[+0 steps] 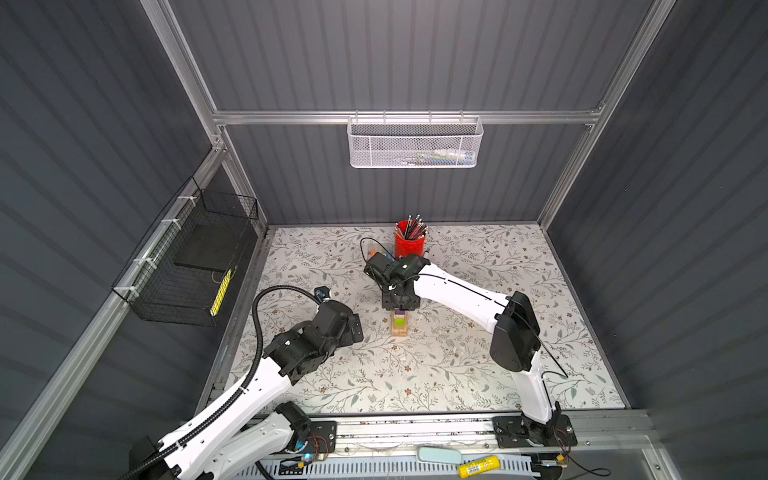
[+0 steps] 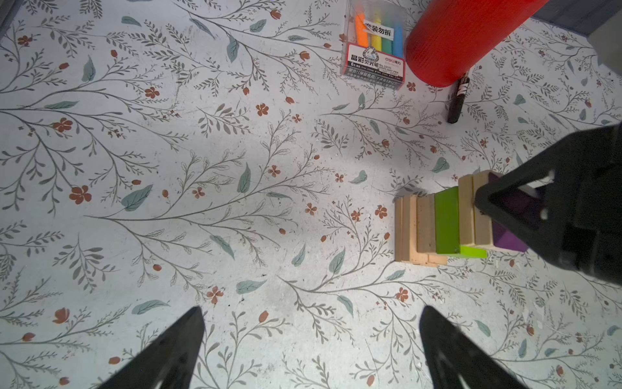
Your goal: Build the wood block tower
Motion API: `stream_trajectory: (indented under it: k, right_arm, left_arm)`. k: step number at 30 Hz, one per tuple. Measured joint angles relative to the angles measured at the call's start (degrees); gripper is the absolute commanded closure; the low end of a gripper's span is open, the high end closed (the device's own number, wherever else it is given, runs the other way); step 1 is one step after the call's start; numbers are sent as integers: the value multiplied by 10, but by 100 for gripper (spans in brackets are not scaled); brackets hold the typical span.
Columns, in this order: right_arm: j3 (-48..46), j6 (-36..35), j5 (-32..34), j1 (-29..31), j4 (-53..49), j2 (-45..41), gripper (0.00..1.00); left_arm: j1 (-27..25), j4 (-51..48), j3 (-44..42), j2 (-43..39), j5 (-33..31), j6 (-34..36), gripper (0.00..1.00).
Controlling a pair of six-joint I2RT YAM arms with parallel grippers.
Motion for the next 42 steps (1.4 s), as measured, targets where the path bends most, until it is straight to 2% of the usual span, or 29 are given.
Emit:
stream_trajectory:
  k: [11,22,36,42]
  right_arm:
    - [0,0,0,-3,2,0,65]
    - [0,0,-3,-6,5,0,63]
    - [9,-1,-10,-6,9,2,49]
    - [-15,-5,-10,-6,10,-24,38]
  left_arm:
    - [0,0,0,2,0,0,0]
    - [0,0,0,9,0,0,0]
    - [0,0,0,9,0,0,0]
    - [0,-1,2,9,0,1,0]
